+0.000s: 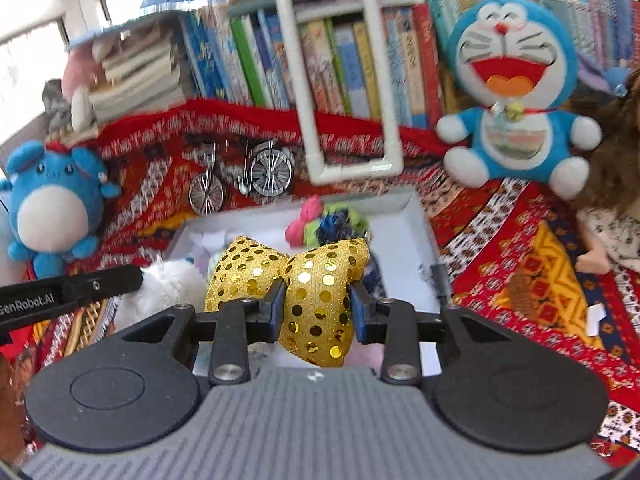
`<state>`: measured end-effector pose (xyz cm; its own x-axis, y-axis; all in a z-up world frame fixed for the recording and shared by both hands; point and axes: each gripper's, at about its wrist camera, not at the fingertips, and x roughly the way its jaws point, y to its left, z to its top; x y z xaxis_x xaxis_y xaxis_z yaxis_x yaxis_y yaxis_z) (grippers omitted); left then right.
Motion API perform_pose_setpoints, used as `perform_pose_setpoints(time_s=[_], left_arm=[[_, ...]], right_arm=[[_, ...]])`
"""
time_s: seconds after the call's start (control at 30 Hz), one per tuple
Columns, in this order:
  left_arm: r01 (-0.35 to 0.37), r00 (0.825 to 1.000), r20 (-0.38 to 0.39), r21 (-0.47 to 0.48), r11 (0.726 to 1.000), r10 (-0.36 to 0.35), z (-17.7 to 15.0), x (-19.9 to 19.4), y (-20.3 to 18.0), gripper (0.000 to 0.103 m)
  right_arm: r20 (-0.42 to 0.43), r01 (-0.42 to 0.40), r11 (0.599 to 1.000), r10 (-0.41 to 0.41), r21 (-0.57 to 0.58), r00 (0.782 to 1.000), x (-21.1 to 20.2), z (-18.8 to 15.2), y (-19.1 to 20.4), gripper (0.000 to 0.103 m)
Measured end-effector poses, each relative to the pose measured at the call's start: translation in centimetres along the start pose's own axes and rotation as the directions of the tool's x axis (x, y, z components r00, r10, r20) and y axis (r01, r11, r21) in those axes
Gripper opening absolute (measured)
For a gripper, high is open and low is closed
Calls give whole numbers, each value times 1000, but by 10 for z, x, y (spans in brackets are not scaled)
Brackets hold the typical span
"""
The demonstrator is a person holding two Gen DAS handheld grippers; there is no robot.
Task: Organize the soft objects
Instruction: 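Carry the plush and gold bow over the tray and open both tools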
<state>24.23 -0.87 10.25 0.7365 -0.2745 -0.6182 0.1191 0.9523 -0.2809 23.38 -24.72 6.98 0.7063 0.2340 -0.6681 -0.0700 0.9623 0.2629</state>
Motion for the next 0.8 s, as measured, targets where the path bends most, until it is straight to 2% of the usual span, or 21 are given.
perform_pose_setpoints(time_s=[0.37, 0.8], left_arm=[[-39, 999, -2, 23, 999, 39, -16, 18, 20, 1], [-62, 998, 19, 58, 996, 61, -27, 17, 19, 5]], right_arm=[[-62, -9, 999, 7, -40, 998, 25, -8, 10, 38], [-50, -24, 998, 21, -52, 999, 24, -16, 9, 47]])
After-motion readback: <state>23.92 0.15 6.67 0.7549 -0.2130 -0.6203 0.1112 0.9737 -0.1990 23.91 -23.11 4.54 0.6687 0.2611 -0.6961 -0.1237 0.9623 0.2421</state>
